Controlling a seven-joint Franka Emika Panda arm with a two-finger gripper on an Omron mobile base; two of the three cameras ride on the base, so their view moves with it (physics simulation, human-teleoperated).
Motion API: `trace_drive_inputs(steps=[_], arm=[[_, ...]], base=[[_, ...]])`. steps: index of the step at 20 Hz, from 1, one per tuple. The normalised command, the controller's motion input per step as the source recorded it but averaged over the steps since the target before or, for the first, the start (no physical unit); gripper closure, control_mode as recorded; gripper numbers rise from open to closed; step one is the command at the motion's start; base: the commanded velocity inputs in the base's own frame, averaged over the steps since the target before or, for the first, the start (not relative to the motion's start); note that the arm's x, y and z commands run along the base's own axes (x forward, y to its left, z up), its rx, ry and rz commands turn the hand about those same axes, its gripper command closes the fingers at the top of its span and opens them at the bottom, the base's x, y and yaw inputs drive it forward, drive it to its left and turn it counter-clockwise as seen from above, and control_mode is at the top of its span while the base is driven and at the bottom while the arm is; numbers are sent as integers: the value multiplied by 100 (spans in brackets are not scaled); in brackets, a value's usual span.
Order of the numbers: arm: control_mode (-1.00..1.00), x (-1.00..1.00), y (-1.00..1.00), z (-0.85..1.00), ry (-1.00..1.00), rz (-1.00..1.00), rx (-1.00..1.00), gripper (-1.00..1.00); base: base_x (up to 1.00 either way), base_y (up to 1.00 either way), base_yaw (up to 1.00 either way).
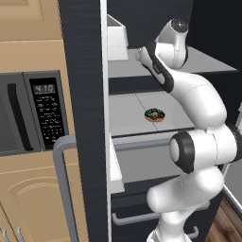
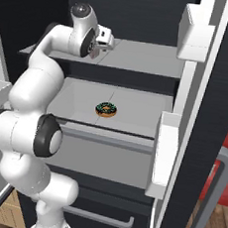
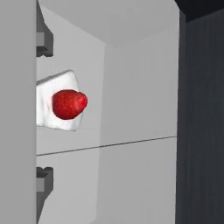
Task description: Take the cake and donut from the fridge and place them on the empty tray on the dining counter.
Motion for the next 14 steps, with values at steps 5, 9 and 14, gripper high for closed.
trace_drive_inputs(steps=[5, 9, 14], arm=[[-100, 23, 2, -19, 2, 0, 3, -100], [-100, 16, 14, -24, 4, 0, 4, -100], [-100, 17, 32, -31, 5, 0, 4, 100]], base=[[0, 0, 0], [0, 0, 0], [0, 0, 0]])
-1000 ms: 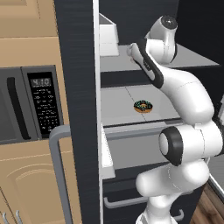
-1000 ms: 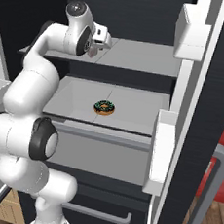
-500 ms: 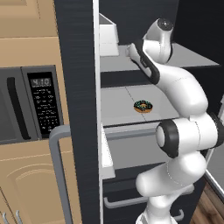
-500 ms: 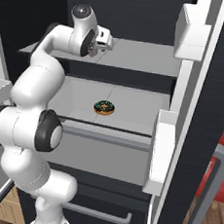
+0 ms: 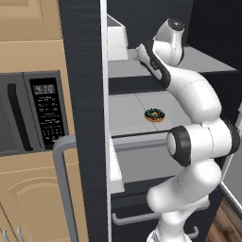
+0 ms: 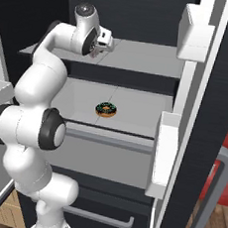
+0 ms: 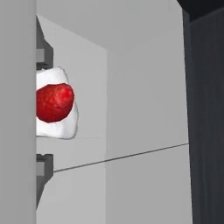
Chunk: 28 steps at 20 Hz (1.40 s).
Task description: Take the cake and donut from the fridge and place them on the empty tray on the dining counter.
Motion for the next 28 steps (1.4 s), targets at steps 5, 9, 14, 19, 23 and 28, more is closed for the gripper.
trace_drive_inputs(steps=[5, 9, 14, 19, 23, 28], arm=[[-100, 13, 7, -42, 4, 1, 5, 100], [-100, -14, 10, -21, -10, 7, -1, 100], [-100, -62, 10, 1, -37, 1, -4, 100], [-100, -53, 0, 20, -23, 0, 3, 100], [-100, -90, 0, 80, -1, 0, 11, 100], [-100, -100, -6, 57, -9, -1, -1, 100]], base=[[0, 0, 0], [0, 0, 0], [0, 0, 0], [0, 0, 0], [0, 0, 0], [0, 0, 0]])
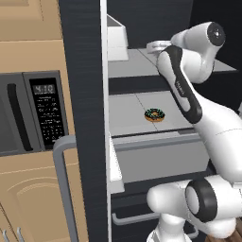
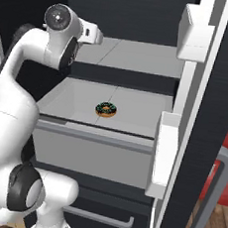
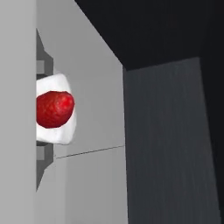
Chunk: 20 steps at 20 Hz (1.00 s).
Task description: Take the cake and donut from the fridge and place them on the empty tray on the dining counter.
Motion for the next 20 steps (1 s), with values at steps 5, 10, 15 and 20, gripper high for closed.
trace_drive_inputs(steps=[5, 10, 15, 20], arm=[[-100, -100, -10, 8, -41, 0, -5, 100], [-100, -100, -20, 6, -10, -2, 2, 100], [-100, -100, -4, 26, 10, -3, 3, 100], [-100, -100, -1, 13, 0, -1, 0, 100]], base=[[0, 0, 0], [0, 0, 0], [0, 0, 0], [0, 0, 0]])
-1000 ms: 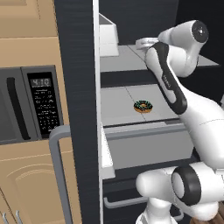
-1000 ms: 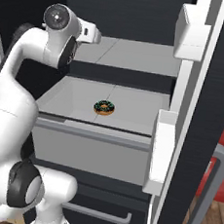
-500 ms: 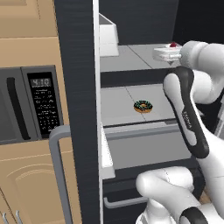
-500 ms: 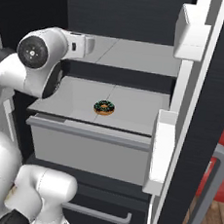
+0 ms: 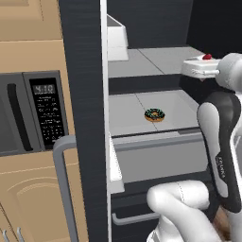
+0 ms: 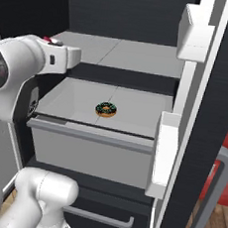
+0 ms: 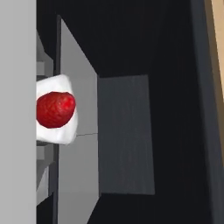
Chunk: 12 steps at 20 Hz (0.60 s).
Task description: Take the cake and donut from the fridge and place them on the empty tray on the dining counter.
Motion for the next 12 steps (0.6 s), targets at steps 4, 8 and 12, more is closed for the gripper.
trace_drive_inputs(steps=[4, 8, 12], arm=[[-100, -100, 0, 1, 0, 0, 0, 100], [100, -25, 0, 0, 0, 0, 0, 100], [100, 0, 0, 0, 0, 0, 0, 100]], base=[[0, 0, 0], [-75, 0, -1], [-100, 0, -2]])
